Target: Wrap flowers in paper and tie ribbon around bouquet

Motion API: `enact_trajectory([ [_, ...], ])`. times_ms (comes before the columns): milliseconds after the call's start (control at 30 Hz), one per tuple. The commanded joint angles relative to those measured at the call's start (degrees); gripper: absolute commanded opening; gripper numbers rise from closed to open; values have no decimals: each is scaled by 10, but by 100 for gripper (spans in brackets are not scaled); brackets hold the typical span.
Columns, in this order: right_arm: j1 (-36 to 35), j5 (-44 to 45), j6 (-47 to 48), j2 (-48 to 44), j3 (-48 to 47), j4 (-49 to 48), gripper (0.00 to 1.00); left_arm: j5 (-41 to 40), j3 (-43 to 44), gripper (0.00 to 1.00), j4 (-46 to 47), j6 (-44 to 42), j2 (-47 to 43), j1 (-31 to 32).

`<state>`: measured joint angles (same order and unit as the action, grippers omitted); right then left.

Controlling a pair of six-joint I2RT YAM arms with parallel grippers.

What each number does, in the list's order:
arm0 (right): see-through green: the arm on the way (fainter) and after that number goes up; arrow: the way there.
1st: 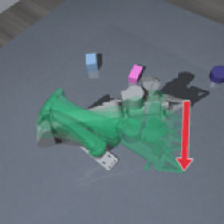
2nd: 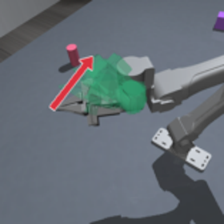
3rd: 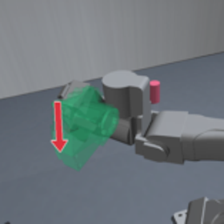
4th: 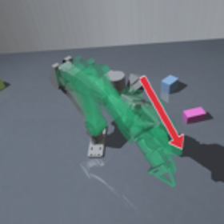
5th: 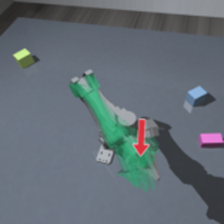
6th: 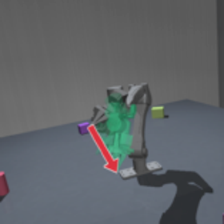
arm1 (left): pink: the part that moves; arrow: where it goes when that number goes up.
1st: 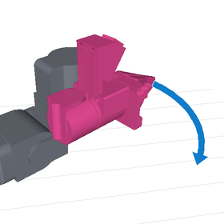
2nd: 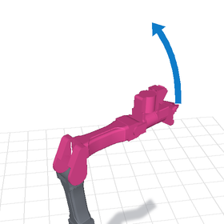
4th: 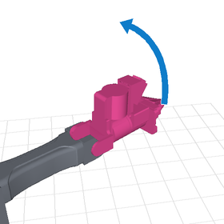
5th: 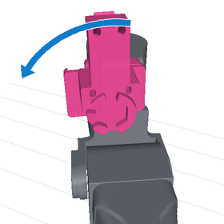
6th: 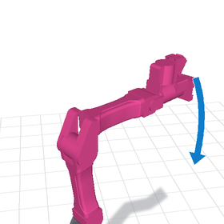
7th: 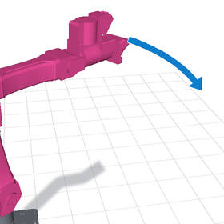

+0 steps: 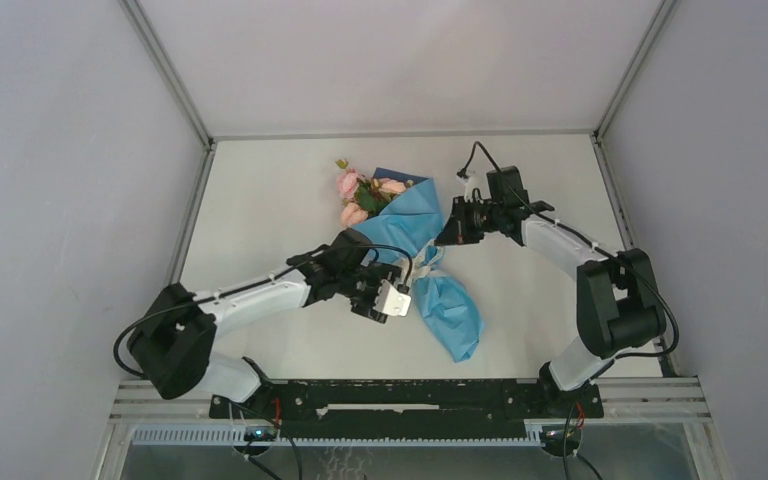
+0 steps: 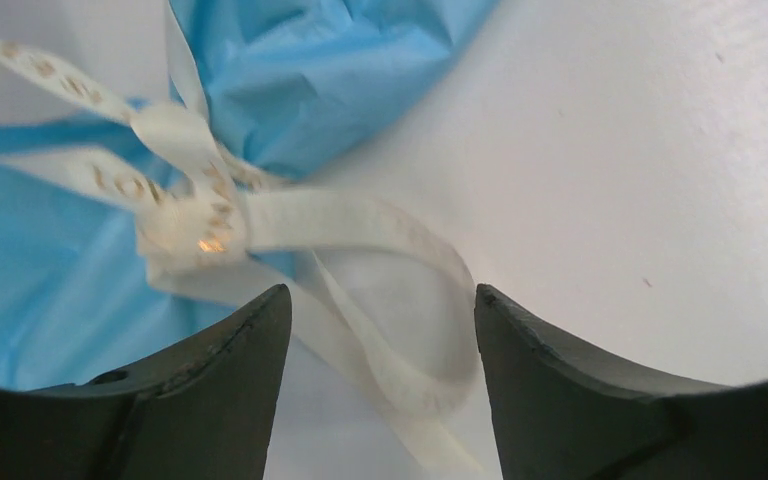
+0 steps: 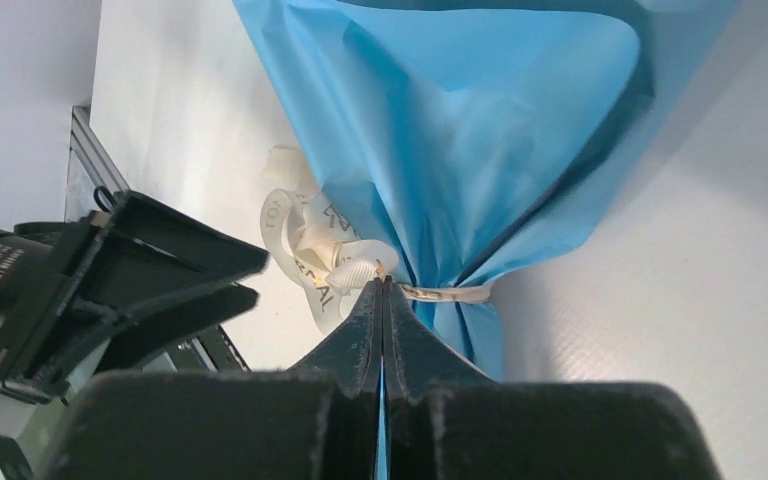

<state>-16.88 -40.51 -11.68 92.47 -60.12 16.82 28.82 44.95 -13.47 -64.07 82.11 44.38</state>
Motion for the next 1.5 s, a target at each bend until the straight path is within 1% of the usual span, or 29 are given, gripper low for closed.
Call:
enact_trajectory([
  [0, 10, 2, -27, -33, 7, -41, 0, -45, 42, 72, -196, 14, -49, -21],
  [67, 10, 1, -29, -31, 11, -43, 0, -49, 37, 71, -243, -19, -55, -27],
  [133, 10, 0, -34, -31, 14, -49, 0, -56, 19, 71, -259, -66, -53, -26],
  [167, 10, 0, -36, -30, 15, -50, 0, -56, 10, 72, -253, -77, -51, -27],
  [367, 10, 5, -36, -29, 15, -42, 0, -34, -6, 77, -127, -88, -25, -3],
  [467, 10, 11, -36, -27, 15, -40, 0, -7, -9, 77, -121, -113, -8, 8],
  [533, 11, 12, -37, -26, 15, -40, 0, 1, -15, 75, -133, -151, 2, 8],
  [667, 13, 15, -37, -23, 15, -40, 0, -22, -30, 68, -148, -226, 32, 12],
  [733, 15, 21, -36, -23, 16, -38, 0, -37, -38, 59, -131, -244, 47, 12],
  [767, 16, 26, -37, -23, 16, -37, 0, -41, -41, 51, -121, -245, 48, 13],
  [800, 20, 31, -37, -27, 20, -38, 0, -43, -44, 41, -110, -245, 49, 13],
  [867, 32, 46, -47, -38, 36, -48, 0, -48, -48, 7, -80, -220, 44, 13],
  [900, 42, 48, -54, -43, 48, -56, 0, -53, -49, 1, -68, -203, 40, 13],
  [967, 65, 49, -68, -51, 70, -75, 0, -76, -52, 0, -43, -163, 27, 9],
  [1067, 90, 66, -70, -50, 90, -77, 0, -115, -46, 0, -17, -99, -1, -12],
  [1133, 104, 68, -73, -46, 105, -86, 0, -130, -32, 0, -31, -63, -15, -34],
  [1167, 112, 68, -75, -43, 112, -92, 0, -136, -26, 0, -46, -59, -21, -47],
  [1233, 123, 68, -77, -34, 122, -99, 0, -157, -26, 0, -70, -77, -28, -65],
  [1467, 143, 81, -81, -6, 141, -107, 0, -215, -32, 0, -102, -150, -45, -140],
])
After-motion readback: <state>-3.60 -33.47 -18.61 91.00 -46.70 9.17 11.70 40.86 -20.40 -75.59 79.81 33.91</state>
